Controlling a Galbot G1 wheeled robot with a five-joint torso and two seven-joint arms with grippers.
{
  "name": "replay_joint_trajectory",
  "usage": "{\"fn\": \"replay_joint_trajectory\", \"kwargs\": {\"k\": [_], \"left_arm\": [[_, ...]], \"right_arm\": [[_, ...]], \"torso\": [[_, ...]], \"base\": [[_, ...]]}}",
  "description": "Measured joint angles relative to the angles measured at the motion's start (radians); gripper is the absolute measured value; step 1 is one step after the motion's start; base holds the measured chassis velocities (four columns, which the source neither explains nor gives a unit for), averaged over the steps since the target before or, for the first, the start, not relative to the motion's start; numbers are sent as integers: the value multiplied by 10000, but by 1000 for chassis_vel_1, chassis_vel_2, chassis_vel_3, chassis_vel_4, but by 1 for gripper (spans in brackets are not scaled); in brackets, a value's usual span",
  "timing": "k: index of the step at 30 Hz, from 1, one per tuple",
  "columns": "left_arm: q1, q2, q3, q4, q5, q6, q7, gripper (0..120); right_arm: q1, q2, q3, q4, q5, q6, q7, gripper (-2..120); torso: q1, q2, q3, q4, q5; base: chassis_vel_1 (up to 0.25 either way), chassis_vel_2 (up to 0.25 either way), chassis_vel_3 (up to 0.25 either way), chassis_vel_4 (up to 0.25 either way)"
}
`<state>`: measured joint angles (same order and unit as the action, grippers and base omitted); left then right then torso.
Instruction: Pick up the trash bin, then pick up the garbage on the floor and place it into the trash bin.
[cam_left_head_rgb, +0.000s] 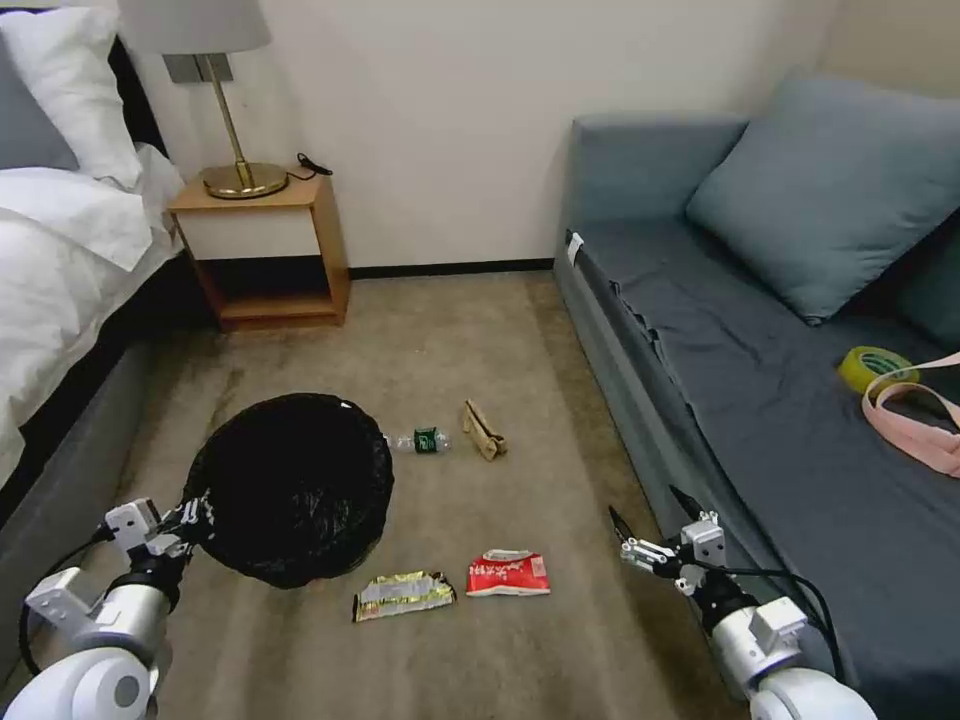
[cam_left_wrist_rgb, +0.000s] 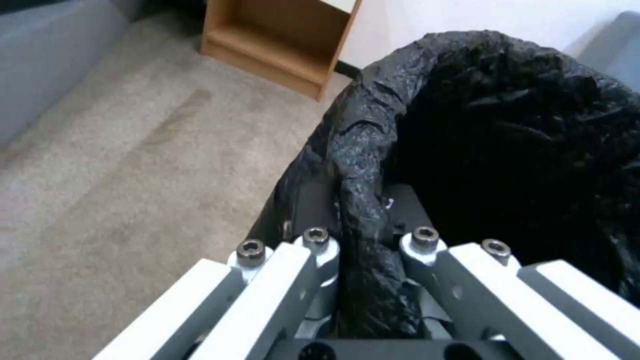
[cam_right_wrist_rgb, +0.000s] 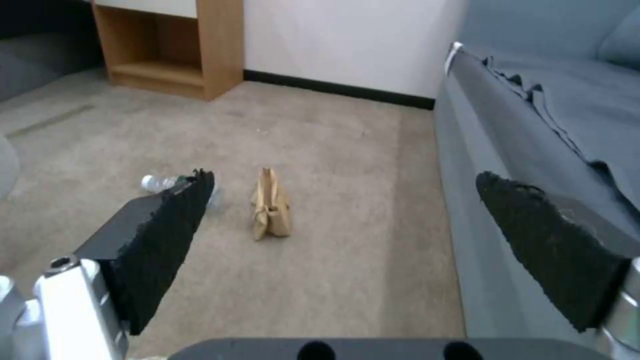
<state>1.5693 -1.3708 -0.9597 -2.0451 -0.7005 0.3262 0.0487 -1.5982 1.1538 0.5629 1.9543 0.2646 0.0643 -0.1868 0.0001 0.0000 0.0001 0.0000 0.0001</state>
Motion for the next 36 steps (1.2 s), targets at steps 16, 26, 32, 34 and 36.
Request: {"fn": "replay_joint_trajectory", "kwargs": {"k": [16,26,32,34,36], "left_arm": [[136,-217,31,131,639,-290,91,5],[-67,-7,-362,237,1137,-567,341,5],[71,-74,-389,178,1132,-656,420,5],[121,-151,-415,115,1150,-688,437,5],[156,-197,-458,43,1180,-700,451,5]], "right_arm": [[2021,-2620,-1581,-1114,1396,-20,-296,100],[4448,-3482,-4240,-2749,1516,-731,-1235,100],[5869,-3842,-5805,-3557,1974,-1200,-2171,100],[6551,-3868,-6640,-3981,2251,-1422,-2342,100],[7049,-3843,-7162,-4305,2363,-1704,-2500,100]], "torso": [[-1,0,-1,0,0],[0,0,0,1,2],[0,0,0,-2,-2],[0,-1,0,-1,0],[0,0,0,0,-1]], "base": [[0,0,0,0],[0,0,0,0],[0,0,0,0],[0,0,0,0],[0,0,0,0]]}}
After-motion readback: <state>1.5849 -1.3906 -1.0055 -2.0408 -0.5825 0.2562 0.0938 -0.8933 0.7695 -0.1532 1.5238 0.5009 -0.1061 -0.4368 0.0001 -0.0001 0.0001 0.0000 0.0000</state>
